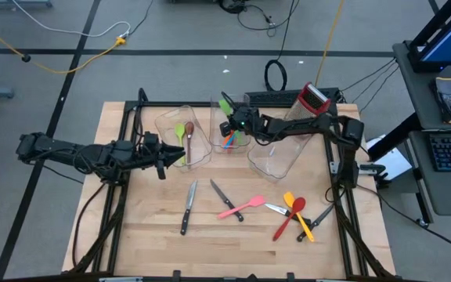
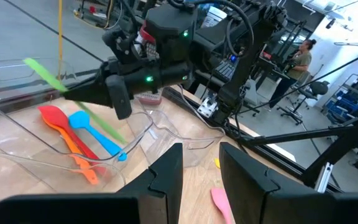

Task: Pick & Place Kitchen Items
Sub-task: Put the green spatula in the middle bin

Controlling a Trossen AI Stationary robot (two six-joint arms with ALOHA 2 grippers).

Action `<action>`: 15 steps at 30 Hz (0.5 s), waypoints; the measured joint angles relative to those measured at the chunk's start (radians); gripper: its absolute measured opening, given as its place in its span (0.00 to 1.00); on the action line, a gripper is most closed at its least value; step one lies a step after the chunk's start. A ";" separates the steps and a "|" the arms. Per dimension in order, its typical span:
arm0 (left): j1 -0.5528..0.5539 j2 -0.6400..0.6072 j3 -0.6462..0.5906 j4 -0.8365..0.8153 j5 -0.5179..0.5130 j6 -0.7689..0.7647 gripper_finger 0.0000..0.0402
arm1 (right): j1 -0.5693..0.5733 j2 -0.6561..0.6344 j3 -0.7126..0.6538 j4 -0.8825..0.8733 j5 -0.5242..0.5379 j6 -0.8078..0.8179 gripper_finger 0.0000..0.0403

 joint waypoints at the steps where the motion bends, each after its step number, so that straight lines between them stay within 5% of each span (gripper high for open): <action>1: 0.000 0.000 0.000 0.000 0.000 0.000 0.26 | 0.000 0.008 0.002 0.016 -0.020 0.009 0.11; 10: 0.000 0.000 0.000 -0.001 0.024 -0.001 0.26 | 0.000 0.019 0.002 0.006 -0.020 -0.021 0.11; 15: 0.000 0.000 0.000 -0.001 0.025 0.003 0.26 | 0.000 0.019 0.002 0.000 -0.020 -0.018 0.20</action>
